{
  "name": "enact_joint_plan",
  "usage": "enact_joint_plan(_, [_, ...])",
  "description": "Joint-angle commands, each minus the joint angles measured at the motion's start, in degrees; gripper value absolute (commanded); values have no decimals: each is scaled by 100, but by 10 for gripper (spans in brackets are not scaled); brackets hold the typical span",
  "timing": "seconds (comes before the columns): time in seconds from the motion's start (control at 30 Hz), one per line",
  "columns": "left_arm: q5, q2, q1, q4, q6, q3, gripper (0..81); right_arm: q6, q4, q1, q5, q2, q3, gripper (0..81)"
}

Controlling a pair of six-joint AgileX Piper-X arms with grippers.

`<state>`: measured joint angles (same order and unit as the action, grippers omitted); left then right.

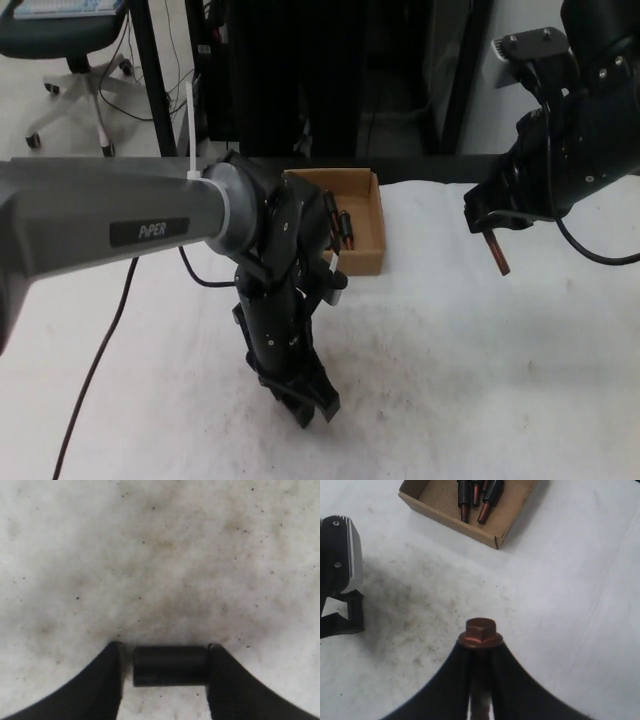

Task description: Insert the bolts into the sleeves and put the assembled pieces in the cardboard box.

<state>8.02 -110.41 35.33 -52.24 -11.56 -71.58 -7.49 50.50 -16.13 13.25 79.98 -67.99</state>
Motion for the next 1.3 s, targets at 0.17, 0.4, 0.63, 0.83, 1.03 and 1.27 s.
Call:
enact_joint_plan(0.17, [-19,-78,24,-112,-43,-39,3,-17,-20,9,84,-67,-20,8])
enact_joint_plan(0.4, [-19,-78,24,-137,-43,-39,3,-17,-20,9,84,-67,-20,8])
enact_joint_plan(0.63, [-19,-78,40,-318,-560,-39,3,-17,-20,9,84,-67,-20,8])
enact_joint_plan(0.83, [127,123,244,-439,-2743,-39,3,-17,-20,9,84,-67,-20,8])
enact_joint_plan(1.03, [153,370,354,12,-4193,-39,3,-276,-20,9,63,-67,-20,8])
enact_joint_plan(1.27, [179,354,354,505,-4206,-39,3,-276,-20,9,63,-67,-20,8])
